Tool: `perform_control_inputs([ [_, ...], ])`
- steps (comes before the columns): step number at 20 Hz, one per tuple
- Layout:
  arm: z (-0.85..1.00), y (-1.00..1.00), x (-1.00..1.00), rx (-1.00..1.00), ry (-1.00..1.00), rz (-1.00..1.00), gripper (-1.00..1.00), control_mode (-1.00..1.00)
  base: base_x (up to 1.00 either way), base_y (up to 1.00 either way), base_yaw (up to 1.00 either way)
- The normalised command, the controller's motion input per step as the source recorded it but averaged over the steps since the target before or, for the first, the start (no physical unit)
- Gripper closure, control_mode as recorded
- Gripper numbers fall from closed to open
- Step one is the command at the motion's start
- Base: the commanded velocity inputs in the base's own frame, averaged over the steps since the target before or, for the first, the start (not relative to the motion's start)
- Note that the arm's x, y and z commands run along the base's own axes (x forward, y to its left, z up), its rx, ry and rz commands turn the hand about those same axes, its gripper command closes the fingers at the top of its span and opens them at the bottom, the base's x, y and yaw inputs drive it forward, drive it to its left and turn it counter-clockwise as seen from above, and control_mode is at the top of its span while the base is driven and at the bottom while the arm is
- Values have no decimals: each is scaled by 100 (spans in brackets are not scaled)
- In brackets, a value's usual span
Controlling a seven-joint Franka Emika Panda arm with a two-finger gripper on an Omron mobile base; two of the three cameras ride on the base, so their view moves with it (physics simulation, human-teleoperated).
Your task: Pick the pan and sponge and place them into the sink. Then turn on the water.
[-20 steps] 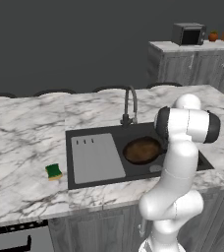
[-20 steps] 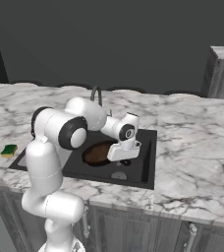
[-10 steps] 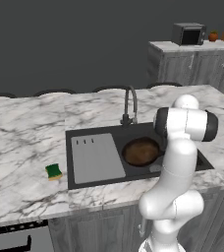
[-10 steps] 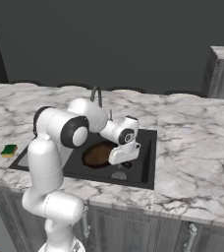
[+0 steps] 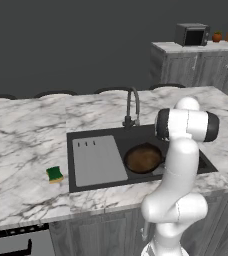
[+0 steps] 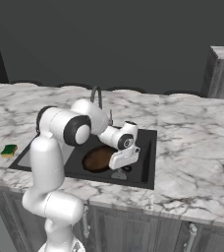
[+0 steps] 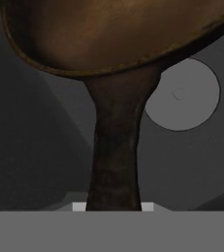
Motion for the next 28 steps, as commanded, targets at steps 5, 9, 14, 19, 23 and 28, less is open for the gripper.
perform_control_inputs([
  [5, -7, -6, 22, 0, 1, 2, 100, -100, 0, 0, 0],
  [9, -6, -7, 23, 2, -1, 3, 100, -100, 0, 0, 0],
  [14, -11, -12, 19, 2, -2, 2, 100, -100, 0, 0, 0],
  [19, -25, -8, 17, 2, -3, 2, 100, -100, 0, 0, 0],
  [23, -30, -5, 19, 2, -4, 2, 100, -100, 0, 0, 0],
  [28, -37, 12, 17, 0, -2, 1, 100, -100, 0, 0, 0],
])
